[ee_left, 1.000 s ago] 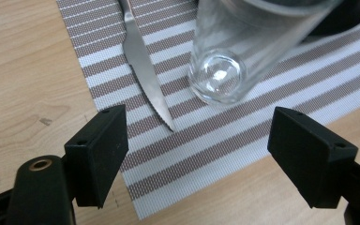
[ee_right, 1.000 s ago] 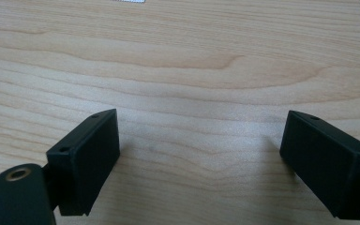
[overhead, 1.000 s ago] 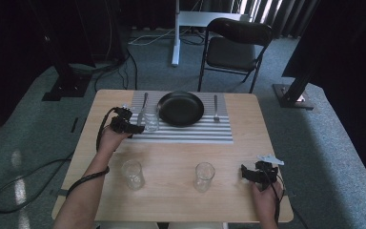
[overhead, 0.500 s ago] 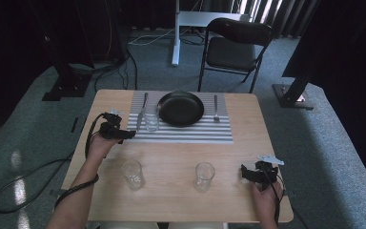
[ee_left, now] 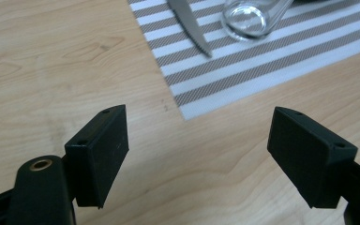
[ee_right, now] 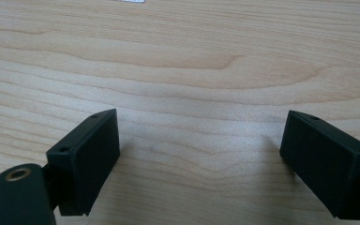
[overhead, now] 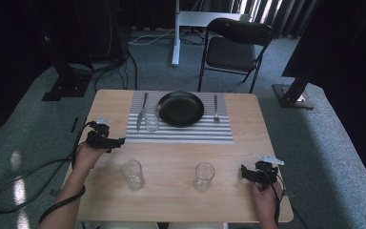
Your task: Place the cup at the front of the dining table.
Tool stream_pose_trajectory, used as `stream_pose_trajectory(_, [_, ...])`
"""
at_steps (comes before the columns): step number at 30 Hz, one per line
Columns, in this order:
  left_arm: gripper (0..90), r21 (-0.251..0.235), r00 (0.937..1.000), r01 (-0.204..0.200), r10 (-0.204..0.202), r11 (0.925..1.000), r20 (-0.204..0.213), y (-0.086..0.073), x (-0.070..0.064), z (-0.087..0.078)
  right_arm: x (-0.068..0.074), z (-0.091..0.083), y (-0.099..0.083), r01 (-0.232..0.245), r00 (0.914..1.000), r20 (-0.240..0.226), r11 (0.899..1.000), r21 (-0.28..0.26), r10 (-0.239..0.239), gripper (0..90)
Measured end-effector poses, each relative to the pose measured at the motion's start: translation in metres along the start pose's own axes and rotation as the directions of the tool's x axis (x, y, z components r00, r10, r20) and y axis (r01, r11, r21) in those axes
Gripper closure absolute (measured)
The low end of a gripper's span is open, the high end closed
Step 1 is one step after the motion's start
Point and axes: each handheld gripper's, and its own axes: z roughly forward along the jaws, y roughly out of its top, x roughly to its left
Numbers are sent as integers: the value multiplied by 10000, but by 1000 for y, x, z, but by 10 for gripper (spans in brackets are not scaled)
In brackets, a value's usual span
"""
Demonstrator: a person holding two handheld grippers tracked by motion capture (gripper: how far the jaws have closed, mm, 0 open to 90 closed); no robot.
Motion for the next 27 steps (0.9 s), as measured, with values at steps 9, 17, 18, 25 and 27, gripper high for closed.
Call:
stream_pose_trajectory(9, [214,-581,9989,477,-475,9972,56,-27,6,-17,0,0,0,5,10000,-1,10000,0,-5,116])
stream_pose_trajectory(17, [214,-965,9924,1229,-1218,9877,173,-54,15,-20,0,0,0,2,10000,-1,10000,2,-2,116])
stream_pose_trajectory(18, [213,-987,9933,1158,-1158,9883,61,-58,15,-20,0,0,0,2,10000,-2,10000,3,-2,116])
stream_pose_trajectory(25, [213,-1248,9907,1344,-1358,9830,-31,-82,14,-27,0,0,0,5,10000,-1,10000,1,-5,116])
stream_pose_trajectory(27, [213,-1295,9908,1325,-1351,9827,-115,-89,13,-29,0,0,0,5,10000,-1,10000,0,-5,116])
